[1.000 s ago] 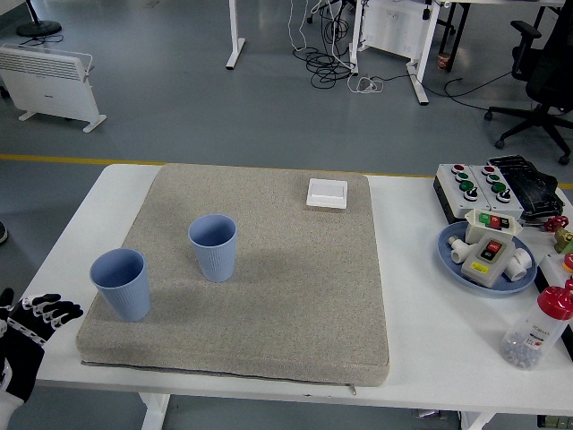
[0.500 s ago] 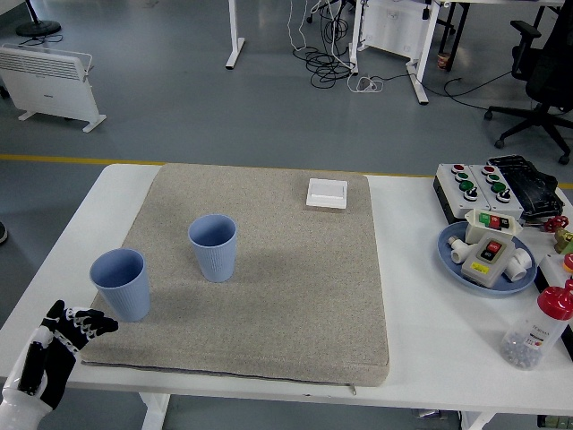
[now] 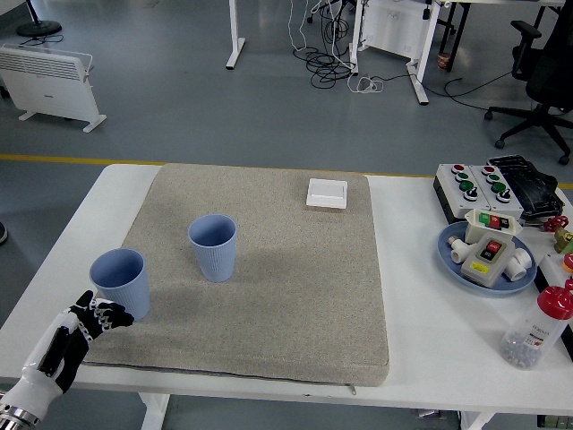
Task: Push cup pick cup insert cup
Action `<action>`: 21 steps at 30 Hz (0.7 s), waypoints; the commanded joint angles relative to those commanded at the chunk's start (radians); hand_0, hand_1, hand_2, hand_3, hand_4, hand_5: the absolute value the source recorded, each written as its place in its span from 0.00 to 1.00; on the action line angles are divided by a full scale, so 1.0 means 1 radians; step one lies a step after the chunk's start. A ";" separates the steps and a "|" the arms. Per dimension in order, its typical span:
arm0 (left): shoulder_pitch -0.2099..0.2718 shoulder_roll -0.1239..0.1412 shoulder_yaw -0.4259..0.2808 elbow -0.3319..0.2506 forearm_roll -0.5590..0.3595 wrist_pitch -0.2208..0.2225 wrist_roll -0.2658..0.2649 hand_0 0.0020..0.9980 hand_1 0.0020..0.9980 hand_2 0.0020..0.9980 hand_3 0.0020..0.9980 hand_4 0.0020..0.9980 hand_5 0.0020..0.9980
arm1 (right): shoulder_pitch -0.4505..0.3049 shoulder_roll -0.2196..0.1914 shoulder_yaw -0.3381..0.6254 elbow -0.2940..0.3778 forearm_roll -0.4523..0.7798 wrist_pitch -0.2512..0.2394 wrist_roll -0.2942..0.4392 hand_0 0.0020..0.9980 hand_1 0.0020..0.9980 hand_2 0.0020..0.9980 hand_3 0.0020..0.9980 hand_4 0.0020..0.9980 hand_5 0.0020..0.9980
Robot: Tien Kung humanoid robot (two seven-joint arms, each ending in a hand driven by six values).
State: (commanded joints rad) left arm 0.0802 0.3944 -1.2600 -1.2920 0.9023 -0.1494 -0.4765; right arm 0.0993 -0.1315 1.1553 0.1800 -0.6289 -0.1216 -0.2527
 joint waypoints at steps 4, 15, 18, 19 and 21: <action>-0.022 -0.001 0.017 0.017 0.000 0.000 -0.003 0.58 0.55 0.51 0.48 0.59 1.00 | 0.001 0.001 0.002 0.000 -0.002 0.000 0.000 0.72 0.65 0.65 0.58 0.12 0.47; -0.064 0.011 0.051 0.047 0.009 -0.002 0.023 0.59 0.55 0.51 0.48 0.59 1.00 | 0.003 0.001 0.004 0.000 -0.008 0.000 -0.001 0.72 0.65 0.65 0.58 0.12 0.47; -0.071 0.011 0.060 0.066 0.016 -0.003 0.024 0.59 0.55 0.51 0.48 0.59 1.00 | 0.002 0.000 0.002 0.000 -0.005 -0.001 0.000 0.72 0.65 0.65 0.58 0.12 0.47; -0.072 0.011 0.061 0.067 0.017 -0.003 0.024 0.59 0.55 0.51 0.48 0.59 1.00 | 0.002 0.000 0.002 0.000 -0.004 -0.001 -0.001 0.72 0.65 0.65 0.58 0.12 0.47; -0.079 0.013 0.067 0.074 0.023 -0.002 0.024 0.59 0.55 0.51 0.48 0.59 1.00 | 0.002 0.000 0.003 0.000 -0.006 0.000 -0.001 0.72 0.65 0.65 0.58 0.12 0.47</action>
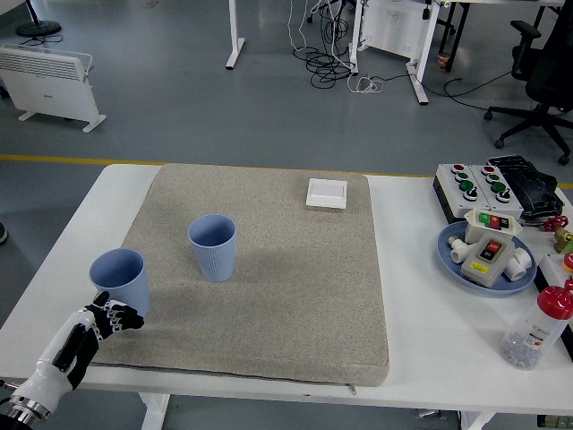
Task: Push cup pick cup insert cup
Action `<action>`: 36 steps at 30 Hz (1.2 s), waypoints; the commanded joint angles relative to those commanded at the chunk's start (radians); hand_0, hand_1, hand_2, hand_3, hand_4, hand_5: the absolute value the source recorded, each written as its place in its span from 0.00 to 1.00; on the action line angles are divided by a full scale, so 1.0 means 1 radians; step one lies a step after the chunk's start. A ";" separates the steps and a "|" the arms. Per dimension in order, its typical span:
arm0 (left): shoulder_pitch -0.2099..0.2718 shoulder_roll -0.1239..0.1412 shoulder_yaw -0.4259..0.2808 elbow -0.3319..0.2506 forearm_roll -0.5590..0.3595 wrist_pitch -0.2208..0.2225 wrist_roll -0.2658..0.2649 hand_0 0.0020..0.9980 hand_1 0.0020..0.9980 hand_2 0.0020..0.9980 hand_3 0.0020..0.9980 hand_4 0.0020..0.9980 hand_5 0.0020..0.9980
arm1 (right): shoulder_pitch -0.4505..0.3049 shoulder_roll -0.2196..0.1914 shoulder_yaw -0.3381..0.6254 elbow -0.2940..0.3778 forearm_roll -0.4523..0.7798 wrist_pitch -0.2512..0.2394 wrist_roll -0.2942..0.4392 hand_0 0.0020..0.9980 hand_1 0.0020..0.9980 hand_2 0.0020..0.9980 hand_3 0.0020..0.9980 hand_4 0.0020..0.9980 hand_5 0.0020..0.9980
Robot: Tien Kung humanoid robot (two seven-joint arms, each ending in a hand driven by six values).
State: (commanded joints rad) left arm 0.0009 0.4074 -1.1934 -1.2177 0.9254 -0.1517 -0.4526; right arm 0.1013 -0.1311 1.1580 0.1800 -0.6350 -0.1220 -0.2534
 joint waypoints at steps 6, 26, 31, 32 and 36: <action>-0.017 0.002 0.012 0.023 0.007 0.000 0.005 0.60 0.55 0.51 0.48 0.59 1.00 | 0.000 0.000 -0.001 0.000 0.000 0.000 0.000 0.73 0.65 0.65 0.58 0.12 0.47; -0.070 0.005 0.018 0.069 0.038 0.005 0.012 0.69 0.56 0.51 0.48 0.59 1.00 | -0.002 0.003 -0.001 0.000 -0.004 0.000 -0.002 0.73 0.65 0.65 0.58 0.12 0.47; -0.099 0.017 0.038 0.099 0.027 0.002 0.023 0.69 0.56 0.51 0.48 0.59 1.00 | -0.004 0.005 -0.001 0.000 -0.004 0.000 -0.002 0.73 0.65 0.65 0.58 0.12 0.47; -0.106 0.019 0.042 0.103 0.023 0.001 0.024 0.70 0.56 0.51 0.48 0.59 1.00 | -0.004 0.005 -0.001 0.000 -0.004 0.000 -0.002 0.73 0.65 0.65 0.58 0.12 0.47; -0.144 0.029 0.070 0.123 0.000 -0.003 0.031 0.70 0.56 0.51 0.48 0.59 1.00 | -0.004 0.007 -0.001 0.000 -0.008 0.000 -0.003 0.73 0.65 0.65 0.58 0.12 0.47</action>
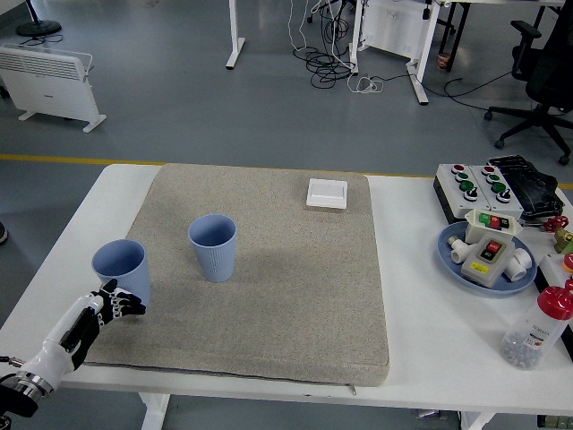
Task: Push cup pick cup insert cup
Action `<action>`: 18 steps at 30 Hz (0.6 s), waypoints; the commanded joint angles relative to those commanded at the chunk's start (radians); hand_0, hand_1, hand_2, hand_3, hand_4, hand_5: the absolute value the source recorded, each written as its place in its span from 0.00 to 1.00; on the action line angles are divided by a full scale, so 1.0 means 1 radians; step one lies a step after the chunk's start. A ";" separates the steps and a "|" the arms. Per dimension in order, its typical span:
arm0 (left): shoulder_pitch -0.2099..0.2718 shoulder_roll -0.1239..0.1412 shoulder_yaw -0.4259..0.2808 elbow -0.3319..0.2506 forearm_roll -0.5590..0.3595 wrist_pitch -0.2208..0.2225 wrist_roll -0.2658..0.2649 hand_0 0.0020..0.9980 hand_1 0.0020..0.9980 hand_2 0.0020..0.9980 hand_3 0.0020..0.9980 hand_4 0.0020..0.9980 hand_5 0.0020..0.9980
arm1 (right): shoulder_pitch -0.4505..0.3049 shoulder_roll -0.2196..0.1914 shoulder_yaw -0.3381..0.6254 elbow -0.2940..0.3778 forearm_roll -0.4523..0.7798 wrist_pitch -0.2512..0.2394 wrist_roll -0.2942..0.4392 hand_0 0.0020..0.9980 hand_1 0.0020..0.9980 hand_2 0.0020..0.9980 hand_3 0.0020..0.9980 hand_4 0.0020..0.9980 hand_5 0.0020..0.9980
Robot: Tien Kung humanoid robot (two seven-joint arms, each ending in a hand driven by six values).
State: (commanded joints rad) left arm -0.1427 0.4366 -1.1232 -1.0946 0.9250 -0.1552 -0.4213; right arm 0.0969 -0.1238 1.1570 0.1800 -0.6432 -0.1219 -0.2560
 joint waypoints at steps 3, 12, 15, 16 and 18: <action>-0.024 0.005 0.020 0.006 0.000 0.001 0.000 0.71 0.56 0.51 0.48 0.59 1.00 | -0.001 0.001 -0.002 0.000 -0.001 0.001 0.000 0.73 0.65 0.65 0.58 0.12 0.47; -0.105 0.022 0.082 0.058 0.012 0.002 0.007 0.71 0.56 0.51 0.48 0.59 1.00 | -0.005 0.001 -0.007 0.000 0.002 0.001 0.000 0.73 0.65 0.65 0.58 0.12 0.47; -0.121 0.024 0.094 0.072 0.013 0.002 0.002 0.72 0.56 0.51 0.48 0.59 1.00 | -0.006 0.001 -0.008 0.000 0.002 0.001 0.000 0.73 0.65 0.65 0.58 0.12 0.47; -0.135 0.027 0.107 0.082 0.024 0.003 -0.004 0.72 0.56 0.51 0.48 0.59 1.00 | -0.005 0.002 -0.006 0.000 -0.001 0.001 -0.001 0.73 0.65 0.65 0.58 0.12 0.47; -0.157 0.034 0.126 0.093 0.049 0.004 -0.011 0.72 0.56 0.51 0.48 0.59 1.00 | -0.004 0.002 -0.007 0.000 -0.002 0.001 -0.001 0.73 0.65 0.65 0.58 0.12 0.47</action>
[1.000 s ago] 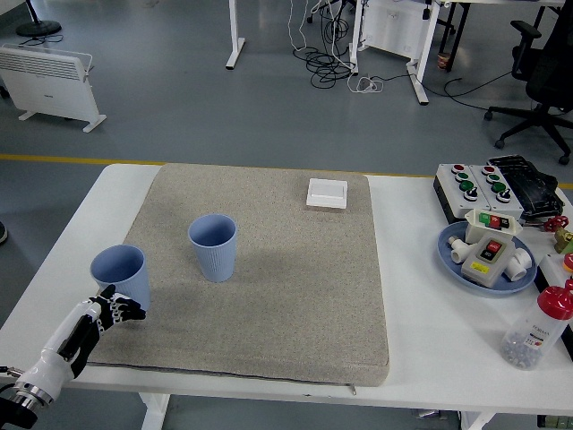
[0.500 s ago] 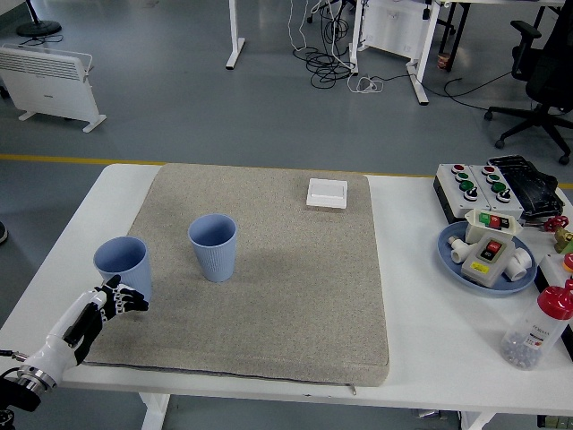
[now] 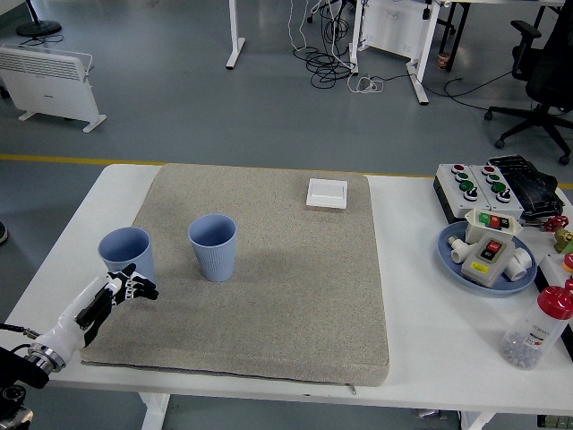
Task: Push cup pick cup insert cup
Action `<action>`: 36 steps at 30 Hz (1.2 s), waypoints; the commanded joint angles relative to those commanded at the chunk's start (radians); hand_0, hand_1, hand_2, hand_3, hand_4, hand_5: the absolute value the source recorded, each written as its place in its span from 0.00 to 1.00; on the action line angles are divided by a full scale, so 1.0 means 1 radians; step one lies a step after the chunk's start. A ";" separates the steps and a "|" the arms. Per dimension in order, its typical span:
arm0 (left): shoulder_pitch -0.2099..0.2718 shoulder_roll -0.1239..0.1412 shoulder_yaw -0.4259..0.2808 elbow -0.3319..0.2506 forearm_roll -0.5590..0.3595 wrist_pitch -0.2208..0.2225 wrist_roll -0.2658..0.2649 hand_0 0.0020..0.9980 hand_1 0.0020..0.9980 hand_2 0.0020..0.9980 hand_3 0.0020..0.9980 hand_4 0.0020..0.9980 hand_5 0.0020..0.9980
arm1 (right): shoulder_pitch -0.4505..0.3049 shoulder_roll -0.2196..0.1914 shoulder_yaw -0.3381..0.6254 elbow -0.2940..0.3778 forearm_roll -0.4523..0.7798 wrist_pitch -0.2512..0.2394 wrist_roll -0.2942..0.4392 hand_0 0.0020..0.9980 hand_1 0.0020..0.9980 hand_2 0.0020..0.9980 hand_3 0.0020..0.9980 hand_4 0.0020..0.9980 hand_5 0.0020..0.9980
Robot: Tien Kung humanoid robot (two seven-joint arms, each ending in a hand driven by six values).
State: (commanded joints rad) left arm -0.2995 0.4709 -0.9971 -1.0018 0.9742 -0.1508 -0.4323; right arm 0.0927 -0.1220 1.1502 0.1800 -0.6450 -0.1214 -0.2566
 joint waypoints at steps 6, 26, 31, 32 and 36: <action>-0.049 0.012 0.033 0.031 0.010 0.000 -0.004 0.72 0.56 0.51 0.48 0.59 1.00 | 0.004 0.000 -0.001 0.000 0.002 0.000 0.000 0.73 0.65 0.65 0.58 0.12 0.47; -0.158 0.019 0.100 0.186 0.005 -0.013 0.003 0.73 0.56 0.51 0.48 0.58 1.00 | 0.009 0.000 -0.009 0.000 0.007 0.001 -0.001 0.73 0.65 0.65 0.58 0.12 0.47; -0.168 0.020 0.090 0.219 0.005 -0.014 0.004 0.73 0.56 0.51 0.48 0.58 1.00 | 0.010 0.000 -0.010 0.000 0.007 0.002 -0.001 0.73 0.65 0.65 0.58 0.12 0.47; -0.171 0.021 0.091 0.219 0.004 -0.014 0.002 0.73 0.56 0.51 0.48 0.58 1.00 | 0.010 0.000 -0.010 0.000 0.006 0.001 -0.001 0.73 0.65 0.65 0.58 0.12 0.47; -0.182 0.019 0.100 0.226 -0.001 -0.014 -0.001 0.73 0.56 0.51 0.48 0.58 1.00 | 0.009 0.001 -0.011 0.000 0.004 0.002 -0.001 0.73 0.65 0.65 0.58 0.12 0.47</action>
State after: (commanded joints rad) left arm -0.4811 0.4903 -0.8975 -0.7754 0.9735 -0.1648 -0.4330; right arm 0.1021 -0.1214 1.1395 0.1800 -0.6406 -0.1195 -0.2581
